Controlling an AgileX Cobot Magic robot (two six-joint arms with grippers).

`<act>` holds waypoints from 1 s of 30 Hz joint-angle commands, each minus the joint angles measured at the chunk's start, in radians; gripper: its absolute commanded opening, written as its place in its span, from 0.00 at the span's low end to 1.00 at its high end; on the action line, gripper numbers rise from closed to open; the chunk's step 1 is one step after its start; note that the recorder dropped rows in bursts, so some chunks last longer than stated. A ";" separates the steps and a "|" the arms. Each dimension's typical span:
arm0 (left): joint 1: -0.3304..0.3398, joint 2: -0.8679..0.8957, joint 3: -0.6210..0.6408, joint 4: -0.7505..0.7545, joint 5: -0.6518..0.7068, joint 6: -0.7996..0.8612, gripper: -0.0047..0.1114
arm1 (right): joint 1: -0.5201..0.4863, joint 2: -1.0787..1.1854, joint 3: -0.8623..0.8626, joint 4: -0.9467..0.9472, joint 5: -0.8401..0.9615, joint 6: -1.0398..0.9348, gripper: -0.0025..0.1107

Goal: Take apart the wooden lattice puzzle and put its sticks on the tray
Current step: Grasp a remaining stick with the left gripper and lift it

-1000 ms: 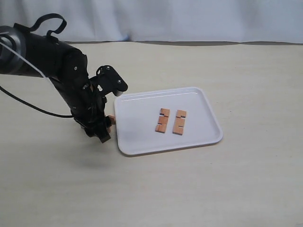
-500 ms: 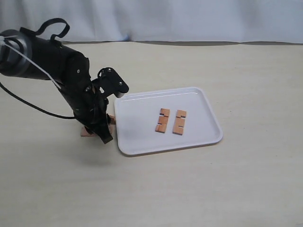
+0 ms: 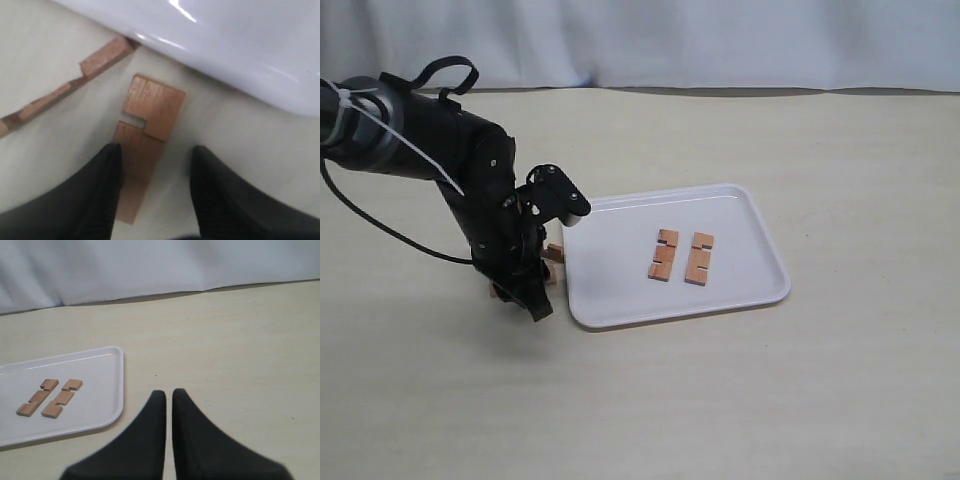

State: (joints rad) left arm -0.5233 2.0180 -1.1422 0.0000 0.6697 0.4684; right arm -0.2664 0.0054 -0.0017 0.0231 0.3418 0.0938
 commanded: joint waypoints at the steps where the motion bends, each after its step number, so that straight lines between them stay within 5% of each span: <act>1: 0.000 -0.016 0.000 -0.008 0.013 -0.003 0.40 | 0.001 -0.005 0.002 -0.005 0.000 -0.004 0.06; 4: 0.000 -0.016 0.000 -0.012 0.003 -0.011 0.42 | 0.001 -0.005 0.002 -0.005 0.000 -0.004 0.06; 11: 0.000 -0.016 0.000 0.015 0.011 -0.044 0.69 | 0.001 -0.005 0.002 -0.005 0.000 -0.004 0.06; 30: 0.093 -0.011 0.000 -0.117 0.056 0.001 0.69 | 0.001 -0.005 0.002 -0.005 0.000 -0.004 0.06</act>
State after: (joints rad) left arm -0.4299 2.0123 -1.1422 -0.0943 0.7216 0.4500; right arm -0.2664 0.0054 -0.0017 0.0231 0.3418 0.0938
